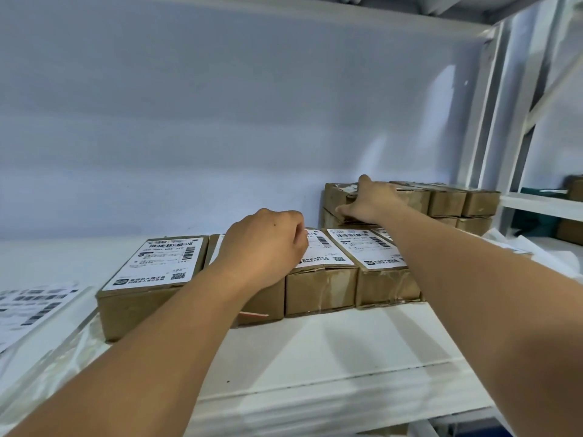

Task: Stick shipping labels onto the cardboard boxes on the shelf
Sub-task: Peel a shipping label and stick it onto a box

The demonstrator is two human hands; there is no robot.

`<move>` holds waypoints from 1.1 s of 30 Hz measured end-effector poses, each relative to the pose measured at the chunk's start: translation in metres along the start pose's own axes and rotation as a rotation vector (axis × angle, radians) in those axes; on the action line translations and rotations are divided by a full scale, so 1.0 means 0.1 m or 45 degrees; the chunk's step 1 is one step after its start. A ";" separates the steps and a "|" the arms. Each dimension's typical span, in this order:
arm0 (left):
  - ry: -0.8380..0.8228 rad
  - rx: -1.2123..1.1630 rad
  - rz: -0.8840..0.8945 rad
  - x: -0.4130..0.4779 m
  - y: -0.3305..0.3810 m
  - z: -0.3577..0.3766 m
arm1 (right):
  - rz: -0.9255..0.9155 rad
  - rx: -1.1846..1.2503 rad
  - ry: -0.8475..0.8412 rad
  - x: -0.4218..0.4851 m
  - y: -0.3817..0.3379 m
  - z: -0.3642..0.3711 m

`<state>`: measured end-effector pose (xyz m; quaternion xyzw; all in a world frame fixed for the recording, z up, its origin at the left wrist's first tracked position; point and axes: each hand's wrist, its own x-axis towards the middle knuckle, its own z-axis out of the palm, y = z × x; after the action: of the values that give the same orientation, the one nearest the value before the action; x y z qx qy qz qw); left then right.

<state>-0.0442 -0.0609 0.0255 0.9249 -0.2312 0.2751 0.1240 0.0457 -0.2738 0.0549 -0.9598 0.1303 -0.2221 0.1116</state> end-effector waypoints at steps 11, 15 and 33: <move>0.252 0.279 0.047 -0.02 0.09 -0.03 | -0.096 0.384 0.237 -0.48 -0.21 -0.25; 0.432 0.209 0.055 -0.11 0.15 -0.20 | -0.139 0.491 0.290 -0.88 -0.36 -0.38; 0.554 -0.037 -0.309 -1.30 -0.28 -0.32 | -0.410 0.709 0.642 -2.31 -0.75 -0.14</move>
<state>-0.1410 0.0211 -0.0248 0.8631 -0.0901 0.4474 0.2162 -0.1462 -0.1364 -0.0047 -0.8165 -0.0635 -0.4920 0.2955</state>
